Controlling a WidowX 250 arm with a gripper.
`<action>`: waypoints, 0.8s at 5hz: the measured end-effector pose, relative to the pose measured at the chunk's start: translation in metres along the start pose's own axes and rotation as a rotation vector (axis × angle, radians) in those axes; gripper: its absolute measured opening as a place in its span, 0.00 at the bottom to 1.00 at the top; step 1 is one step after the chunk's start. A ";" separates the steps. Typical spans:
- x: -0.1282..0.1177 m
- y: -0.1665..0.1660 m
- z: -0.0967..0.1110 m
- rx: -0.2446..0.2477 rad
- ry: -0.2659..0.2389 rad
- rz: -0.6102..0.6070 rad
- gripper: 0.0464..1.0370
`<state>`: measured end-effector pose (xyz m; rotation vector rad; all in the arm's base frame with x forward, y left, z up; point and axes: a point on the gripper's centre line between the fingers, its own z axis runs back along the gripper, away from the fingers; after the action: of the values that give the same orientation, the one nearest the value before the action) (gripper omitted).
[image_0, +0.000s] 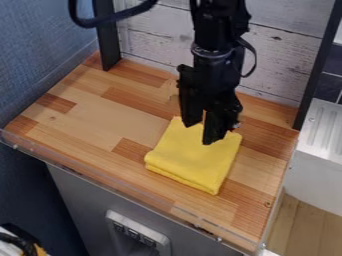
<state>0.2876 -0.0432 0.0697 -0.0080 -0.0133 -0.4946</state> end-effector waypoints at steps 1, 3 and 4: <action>0.006 0.000 -0.014 -0.004 0.003 -0.084 0.30; 0.009 0.002 -0.035 -0.002 -0.020 -0.196 0.02; 0.004 0.006 -0.041 -0.005 -0.013 -0.222 0.02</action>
<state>0.2946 -0.0400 0.0286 -0.0146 -0.0262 -0.7165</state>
